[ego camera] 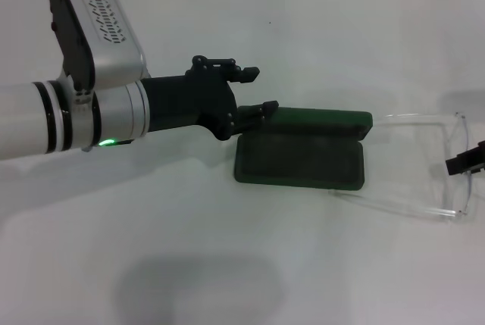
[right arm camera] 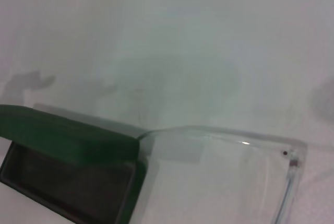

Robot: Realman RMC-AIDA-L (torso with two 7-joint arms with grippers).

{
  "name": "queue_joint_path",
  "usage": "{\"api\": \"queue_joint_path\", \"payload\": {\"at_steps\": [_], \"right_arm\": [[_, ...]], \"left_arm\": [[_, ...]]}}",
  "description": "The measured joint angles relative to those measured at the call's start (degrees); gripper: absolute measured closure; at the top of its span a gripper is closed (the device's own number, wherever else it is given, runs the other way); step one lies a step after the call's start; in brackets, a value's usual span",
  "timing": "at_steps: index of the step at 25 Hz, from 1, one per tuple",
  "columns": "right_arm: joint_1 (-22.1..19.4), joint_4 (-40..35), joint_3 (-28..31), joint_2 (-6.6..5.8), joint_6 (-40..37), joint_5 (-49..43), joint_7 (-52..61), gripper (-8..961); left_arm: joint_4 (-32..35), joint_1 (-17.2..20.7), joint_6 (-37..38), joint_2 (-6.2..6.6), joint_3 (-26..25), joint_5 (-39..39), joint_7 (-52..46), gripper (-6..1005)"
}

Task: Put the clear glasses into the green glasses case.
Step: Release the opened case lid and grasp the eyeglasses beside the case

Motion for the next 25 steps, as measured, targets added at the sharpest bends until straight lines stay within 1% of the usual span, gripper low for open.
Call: {"api": "queue_joint_path", "payload": {"at_steps": [3,7,10,12,15,19,25], "right_arm": [[-0.2,-0.1,0.2,-0.52,-0.6,0.1,0.0,671],[-0.4,-0.2,1.3,-1.57,-1.3,0.1,-0.1,669],[-0.6,-0.3,5.1,-2.23,-2.8,0.7,-2.0,667],[-0.6,-0.3,8.9,-2.41,-4.6,2.1,-4.3,666],[-0.8,-0.3,12.1,-2.78,-6.3,3.6,-6.6,664],[-1.5,-0.4,13.0,-3.22,-6.6,4.9,-7.9,661],[-2.0,0.2,12.9,-3.84,-8.6,4.3,-7.9,658]], "left_arm": [[0.0,0.0,0.1,0.0,0.0,-0.1,-0.1,454],[0.0,0.3,0.2,0.0,0.0,-0.2,-0.2,454],[0.1,0.3,0.2,-0.01,0.0,-0.3,-0.2,454],[0.2,0.4,0.2,-0.05,-0.1,-0.6,-0.3,454],[0.2,0.4,0.3,-0.09,-0.1,-1.7,-0.3,454],[0.3,0.5,0.3,-0.09,-0.1,-2.5,-0.4,454],[0.3,0.2,0.4,-0.1,0.0,-2.7,-0.5,454]]}}
